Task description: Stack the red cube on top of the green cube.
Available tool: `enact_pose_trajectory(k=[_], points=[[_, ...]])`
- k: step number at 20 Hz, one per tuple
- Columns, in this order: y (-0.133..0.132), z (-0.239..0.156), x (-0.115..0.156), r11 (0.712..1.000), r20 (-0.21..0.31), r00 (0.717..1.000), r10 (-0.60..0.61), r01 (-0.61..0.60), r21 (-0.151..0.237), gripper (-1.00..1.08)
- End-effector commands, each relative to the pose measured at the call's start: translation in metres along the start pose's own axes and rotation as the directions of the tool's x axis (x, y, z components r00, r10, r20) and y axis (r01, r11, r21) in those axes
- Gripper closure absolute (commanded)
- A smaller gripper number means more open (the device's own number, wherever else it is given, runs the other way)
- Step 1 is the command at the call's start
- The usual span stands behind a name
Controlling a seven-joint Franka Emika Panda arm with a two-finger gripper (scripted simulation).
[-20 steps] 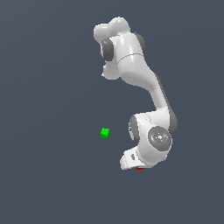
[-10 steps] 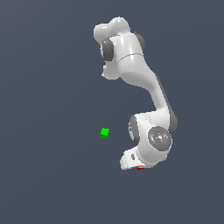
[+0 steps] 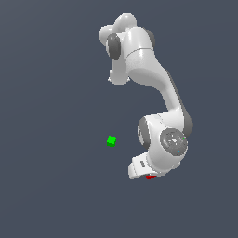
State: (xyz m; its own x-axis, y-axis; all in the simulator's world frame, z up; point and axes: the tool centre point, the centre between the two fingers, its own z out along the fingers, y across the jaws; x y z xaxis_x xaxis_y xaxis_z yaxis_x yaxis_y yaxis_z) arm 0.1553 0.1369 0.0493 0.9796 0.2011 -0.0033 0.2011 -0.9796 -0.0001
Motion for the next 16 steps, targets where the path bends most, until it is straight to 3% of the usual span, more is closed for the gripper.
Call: enact_pose_trajectory(k=[1, 9, 16], points=[[0.000, -0.019, 0.000, 1.000, -0.003, 1.000, 0.000, 0.000, 0.000, 1.08], [0.000, -0.063, 0.000, 1.000, -0.003, 1.000, 0.000, 0.000, 0.000, 1.08], [0.000, -0.070, 0.001, 1.000, -0.004, 1.000, 0.000, 0.000, 0.000, 1.08]])
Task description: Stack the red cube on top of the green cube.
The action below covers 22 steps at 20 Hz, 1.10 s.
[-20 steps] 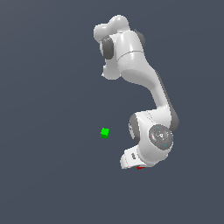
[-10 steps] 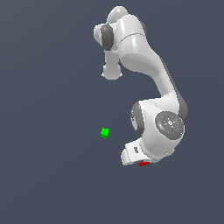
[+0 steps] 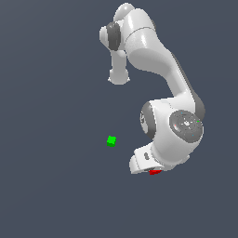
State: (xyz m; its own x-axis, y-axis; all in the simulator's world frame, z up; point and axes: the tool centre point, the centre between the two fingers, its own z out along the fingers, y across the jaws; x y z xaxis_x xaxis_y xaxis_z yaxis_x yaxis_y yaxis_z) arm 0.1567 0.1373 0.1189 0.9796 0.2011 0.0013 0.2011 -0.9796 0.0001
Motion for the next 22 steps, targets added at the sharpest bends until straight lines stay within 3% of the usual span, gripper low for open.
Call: enact_pose_trajectory(k=[1, 12, 22], points=[[0.000, 0.000, 0.000, 1.000, 0.000, 1.000, 0.000, 0.000, 0.000, 1.08], [0.008, 0.003, -0.011, 1.000, 0.000, 1.000, 0.000, 0.000, 0.000, 1.08], [0.028, 0.012, -0.042, 1.000, 0.000, 1.000, 0.000, 0.000, 0.000, 1.08]])
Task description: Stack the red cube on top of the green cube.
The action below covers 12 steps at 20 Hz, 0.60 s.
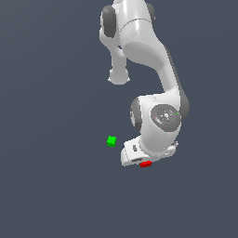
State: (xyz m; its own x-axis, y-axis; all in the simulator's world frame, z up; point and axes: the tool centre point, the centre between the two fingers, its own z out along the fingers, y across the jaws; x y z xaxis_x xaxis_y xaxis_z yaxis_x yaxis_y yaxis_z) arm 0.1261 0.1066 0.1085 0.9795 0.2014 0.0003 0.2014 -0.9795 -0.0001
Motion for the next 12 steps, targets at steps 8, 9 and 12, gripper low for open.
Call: enact_pose_trajectory(k=[8, 9, 12], points=[[0.029, 0.012, -0.042, 1.000, 0.000, 1.000, 0.001, -0.001, 0.000, 1.08], [0.033, 0.013, -0.047, 1.000, 0.000, 1.000, 0.001, -0.001, 0.000, 1.08], [0.044, 0.018, -0.063, 1.000, 0.000, 1.000, 0.001, -0.001, 0.000, 1.08]])
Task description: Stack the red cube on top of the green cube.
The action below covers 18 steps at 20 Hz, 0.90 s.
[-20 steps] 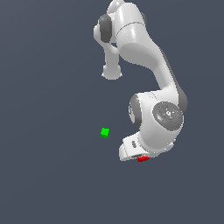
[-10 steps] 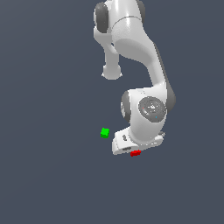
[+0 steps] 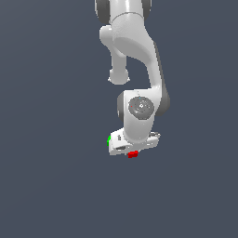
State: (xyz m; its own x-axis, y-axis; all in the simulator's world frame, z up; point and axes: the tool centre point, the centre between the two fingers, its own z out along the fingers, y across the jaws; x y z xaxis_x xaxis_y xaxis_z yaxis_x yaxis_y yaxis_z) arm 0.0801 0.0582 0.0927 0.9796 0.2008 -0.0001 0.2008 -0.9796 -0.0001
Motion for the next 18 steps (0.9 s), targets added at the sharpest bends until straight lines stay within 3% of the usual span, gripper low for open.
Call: enact_pose_trajectory(k=[1, 11, 18], points=[[0.010, 0.004, -0.014, 1.000, -0.001, 1.000, 0.000, 0.000, 0.000, 1.08], [0.052, 0.021, -0.072, 1.000, -0.001, 1.000, 0.000, 0.000, 0.000, 1.08], [0.072, 0.029, -0.098, 1.000, 0.000, 1.000, 0.000, 0.000, 0.000, 1.08]])
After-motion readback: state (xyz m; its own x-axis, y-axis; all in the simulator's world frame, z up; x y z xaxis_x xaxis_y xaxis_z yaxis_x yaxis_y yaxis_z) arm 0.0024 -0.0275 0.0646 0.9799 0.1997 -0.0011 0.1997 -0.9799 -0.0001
